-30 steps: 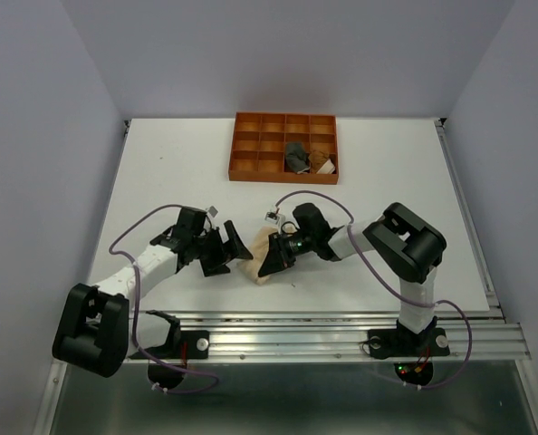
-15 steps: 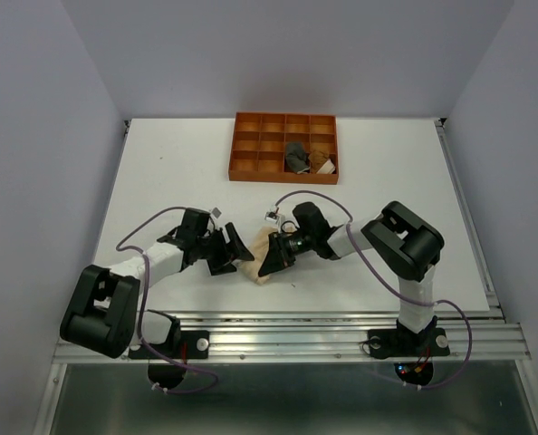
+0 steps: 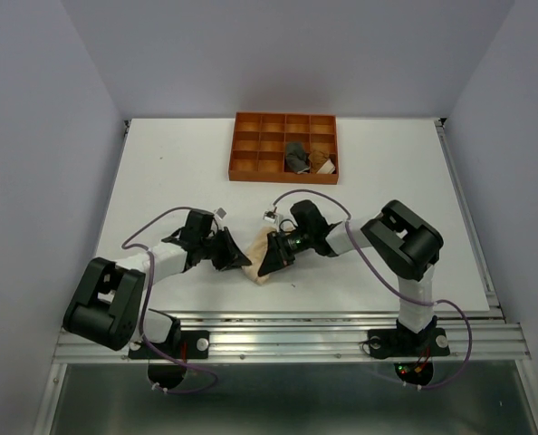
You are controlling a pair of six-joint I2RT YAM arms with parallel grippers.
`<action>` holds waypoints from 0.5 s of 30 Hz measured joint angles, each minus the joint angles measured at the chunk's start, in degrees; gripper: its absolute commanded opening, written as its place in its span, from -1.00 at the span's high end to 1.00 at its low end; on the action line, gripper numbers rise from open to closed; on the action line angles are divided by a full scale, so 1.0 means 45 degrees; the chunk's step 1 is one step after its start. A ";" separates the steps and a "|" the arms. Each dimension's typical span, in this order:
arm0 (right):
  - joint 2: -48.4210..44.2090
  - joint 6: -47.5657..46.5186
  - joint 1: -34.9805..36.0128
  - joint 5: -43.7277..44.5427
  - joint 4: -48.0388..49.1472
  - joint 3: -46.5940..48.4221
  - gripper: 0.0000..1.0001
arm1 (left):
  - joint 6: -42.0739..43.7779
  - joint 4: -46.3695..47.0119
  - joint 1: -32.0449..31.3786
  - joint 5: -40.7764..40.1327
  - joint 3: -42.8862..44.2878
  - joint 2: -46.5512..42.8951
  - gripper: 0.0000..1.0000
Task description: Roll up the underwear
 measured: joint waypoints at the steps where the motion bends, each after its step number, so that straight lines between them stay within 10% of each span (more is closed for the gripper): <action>1: -0.0049 -0.0175 0.0005 0.0039 -0.0248 0.0087 0.27 | -0.0019 -0.0024 0.0000 -0.0015 0.0000 0.0010 1.00; 15: -0.3279 -0.3570 0.0204 0.3075 -0.4061 0.0238 -0.12 | 0.0039 -0.3531 -0.0136 -0.1681 0.1292 -0.0185 1.00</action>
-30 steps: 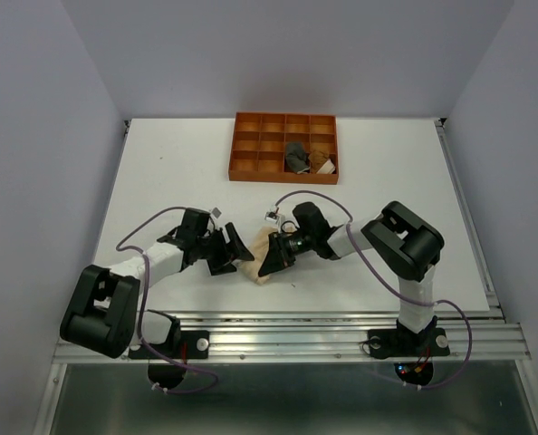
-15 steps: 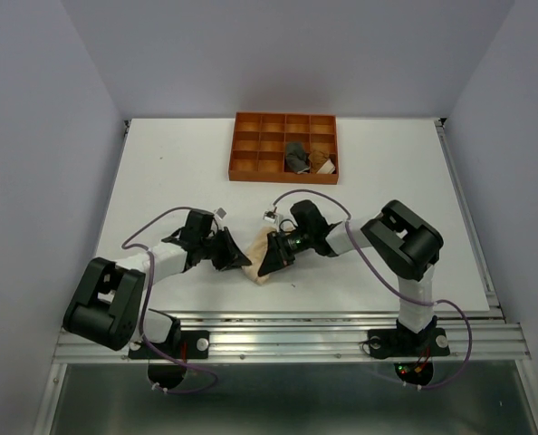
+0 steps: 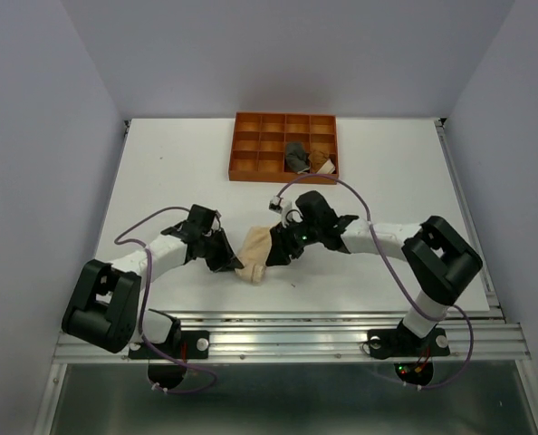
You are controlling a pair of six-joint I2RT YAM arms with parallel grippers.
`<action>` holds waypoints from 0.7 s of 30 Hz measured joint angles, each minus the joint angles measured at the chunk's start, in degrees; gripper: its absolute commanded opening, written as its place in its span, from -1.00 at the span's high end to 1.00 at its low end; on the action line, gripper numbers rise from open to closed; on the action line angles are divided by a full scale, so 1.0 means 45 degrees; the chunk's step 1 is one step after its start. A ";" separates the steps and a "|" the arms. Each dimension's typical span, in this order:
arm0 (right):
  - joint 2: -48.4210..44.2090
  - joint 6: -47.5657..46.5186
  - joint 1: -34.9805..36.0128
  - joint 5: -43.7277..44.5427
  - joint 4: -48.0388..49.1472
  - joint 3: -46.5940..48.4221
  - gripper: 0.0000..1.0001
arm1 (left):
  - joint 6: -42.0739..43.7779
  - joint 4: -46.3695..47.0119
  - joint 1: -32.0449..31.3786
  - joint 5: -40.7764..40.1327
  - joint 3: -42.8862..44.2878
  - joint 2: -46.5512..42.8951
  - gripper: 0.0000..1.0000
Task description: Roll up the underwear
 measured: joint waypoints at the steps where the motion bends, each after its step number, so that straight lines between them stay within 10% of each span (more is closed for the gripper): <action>1: -0.0345 -0.0374 0.0087 0.0282 -0.0126 0.0000 -0.13 | 0.0000 -0.0228 0.0000 -0.0039 0.0058 -0.0005 1.00; 21: -0.1316 -0.5814 0.5911 0.7834 -0.0539 0.0461 -0.22 | 0.0078 -0.3230 0.0000 0.0005 0.1243 0.0714 1.00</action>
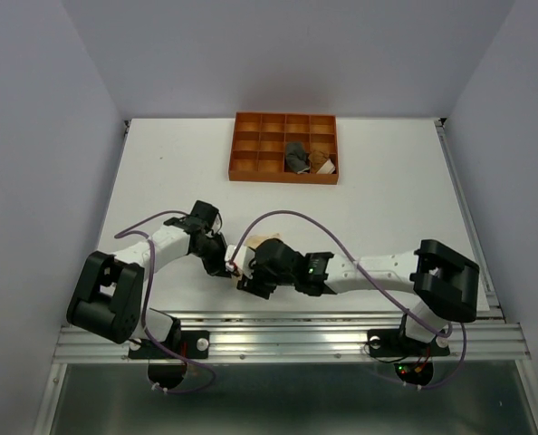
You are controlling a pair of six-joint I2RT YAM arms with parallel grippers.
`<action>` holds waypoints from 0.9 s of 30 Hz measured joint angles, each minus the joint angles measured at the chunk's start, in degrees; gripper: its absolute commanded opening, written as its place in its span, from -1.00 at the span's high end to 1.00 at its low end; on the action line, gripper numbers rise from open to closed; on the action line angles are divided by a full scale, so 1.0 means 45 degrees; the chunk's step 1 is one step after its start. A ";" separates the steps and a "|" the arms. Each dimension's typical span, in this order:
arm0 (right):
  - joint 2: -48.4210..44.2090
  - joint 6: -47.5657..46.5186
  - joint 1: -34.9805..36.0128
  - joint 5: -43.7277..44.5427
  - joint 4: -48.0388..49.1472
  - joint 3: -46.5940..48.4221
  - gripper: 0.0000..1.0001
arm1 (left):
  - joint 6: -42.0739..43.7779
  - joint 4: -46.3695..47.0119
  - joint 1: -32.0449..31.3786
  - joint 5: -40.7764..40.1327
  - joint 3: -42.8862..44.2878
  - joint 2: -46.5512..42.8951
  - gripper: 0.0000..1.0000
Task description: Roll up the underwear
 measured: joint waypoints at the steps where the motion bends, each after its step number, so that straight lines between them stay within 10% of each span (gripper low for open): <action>1: 0.0165 -0.0107 0.0087 0.0223 -0.0010 0.0121 -0.22 | -0.0010 -0.0019 0.0000 0.0000 0.0000 0.0000 1.00; 27: 0.2317 -0.0937 0.1506 0.3230 -0.0272 0.0816 -0.12 | -0.0534 -0.0083 0.0000 0.0345 0.0005 0.0005 1.00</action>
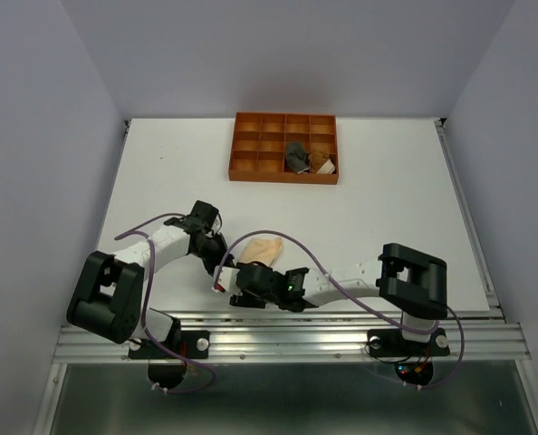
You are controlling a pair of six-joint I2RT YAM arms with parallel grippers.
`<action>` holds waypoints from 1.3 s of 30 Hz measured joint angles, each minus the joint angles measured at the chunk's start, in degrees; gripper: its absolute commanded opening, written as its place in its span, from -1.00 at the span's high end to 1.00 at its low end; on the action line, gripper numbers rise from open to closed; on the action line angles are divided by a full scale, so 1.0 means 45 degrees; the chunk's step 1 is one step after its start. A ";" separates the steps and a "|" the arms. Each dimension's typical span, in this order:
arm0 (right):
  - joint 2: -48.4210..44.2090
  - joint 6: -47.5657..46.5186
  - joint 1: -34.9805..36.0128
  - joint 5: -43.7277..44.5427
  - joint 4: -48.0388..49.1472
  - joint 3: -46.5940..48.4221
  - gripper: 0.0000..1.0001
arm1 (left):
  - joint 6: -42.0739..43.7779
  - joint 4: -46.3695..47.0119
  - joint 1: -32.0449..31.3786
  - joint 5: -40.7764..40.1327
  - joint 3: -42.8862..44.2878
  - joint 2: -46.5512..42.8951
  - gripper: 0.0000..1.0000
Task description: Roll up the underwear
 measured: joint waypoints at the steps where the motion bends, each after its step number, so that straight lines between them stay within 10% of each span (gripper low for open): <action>1: 0.0092 0.0000 0.0044 0.0165 0.0000 0.0019 0.03 | -0.0029 0.0005 0.0000 0.0015 0.0000 0.0005 1.00; 8: 0.0525 0.0262 0.0296 0.1423 0.0005 0.0330 0.98 | -0.0151 0.0121 0.0102 0.0078 0.0000 0.0058 1.00; 20: 0.0160 0.2229 -0.0806 -0.0291 0.0398 0.0015 0.99 | -0.0471 0.0321 0.0189 -0.0447 0.0000 -0.0209 0.05; 39: 0.1010 0.5620 -0.5411 -0.9972 0.2574 -0.0505 0.99 | -0.0078 0.0515 0.1540 -0.2142 0.0661 -0.1151 -0.11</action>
